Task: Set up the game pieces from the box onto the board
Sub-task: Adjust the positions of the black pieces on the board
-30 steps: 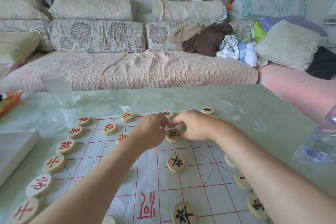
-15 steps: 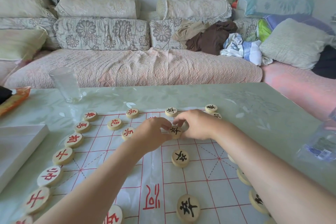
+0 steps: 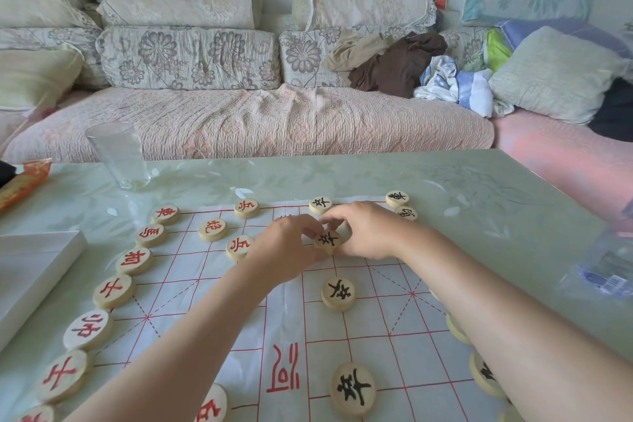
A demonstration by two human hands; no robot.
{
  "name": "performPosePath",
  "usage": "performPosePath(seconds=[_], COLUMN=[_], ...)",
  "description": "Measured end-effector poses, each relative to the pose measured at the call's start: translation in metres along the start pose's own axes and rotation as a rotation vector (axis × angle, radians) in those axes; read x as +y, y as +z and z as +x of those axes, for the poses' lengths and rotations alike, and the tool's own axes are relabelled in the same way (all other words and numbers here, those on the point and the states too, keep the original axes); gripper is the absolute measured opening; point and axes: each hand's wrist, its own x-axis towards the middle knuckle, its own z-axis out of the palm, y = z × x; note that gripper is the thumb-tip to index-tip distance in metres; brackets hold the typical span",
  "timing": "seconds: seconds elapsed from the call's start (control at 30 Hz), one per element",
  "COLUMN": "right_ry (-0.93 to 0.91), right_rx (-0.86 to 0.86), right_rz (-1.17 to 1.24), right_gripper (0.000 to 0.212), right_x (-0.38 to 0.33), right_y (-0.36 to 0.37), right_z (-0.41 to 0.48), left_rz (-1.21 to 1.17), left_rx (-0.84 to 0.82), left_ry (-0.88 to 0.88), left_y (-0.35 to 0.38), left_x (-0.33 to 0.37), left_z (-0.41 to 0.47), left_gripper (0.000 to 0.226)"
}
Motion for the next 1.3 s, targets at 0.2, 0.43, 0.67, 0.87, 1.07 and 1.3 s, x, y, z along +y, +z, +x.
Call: performPosePath(seconds=[0.2,0.43,0.67,0.87,1.07,1.3], right_ry=[0.037,0.087,0.143,0.124,0.150,0.164], right_rx=[0.009,0.109,-0.142,-0.152,-0.054,-0.075], right_rz=[-0.011,0.005,-0.116,-0.163,-0.252,-0.142], right_gripper=[0.054,0.034,0.048,0.063,0.049,0.064], right_x=[0.000,-0.018,-0.050,-0.056,-0.057,-0.051], right_y=[0.002,-0.026,-0.012,0.009,0.014,0.015], right_z=[-0.001,-0.028,-0.075,-0.088,-0.092,-0.092], left_rz=[0.019,0.044,0.137,0.121,0.143,0.145], left_rx=[-0.018,0.007,-0.051,-0.116,-0.106,-0.066], left_ry=[-0.005,0.074,0.075,0.027,0.033,0.123], left_y=[-0.006,-0.021,-0.024,-0.020,-0.016,-0.008], left_x=[0.007,0.022,0.035,0.034,0.034,0.034], left_z=[-0.005,-0.034,-0.070,-0.093,-0.105,-0.105], left_gripper=[0.037,0.032,0.028,0.035,0.041,0.037])
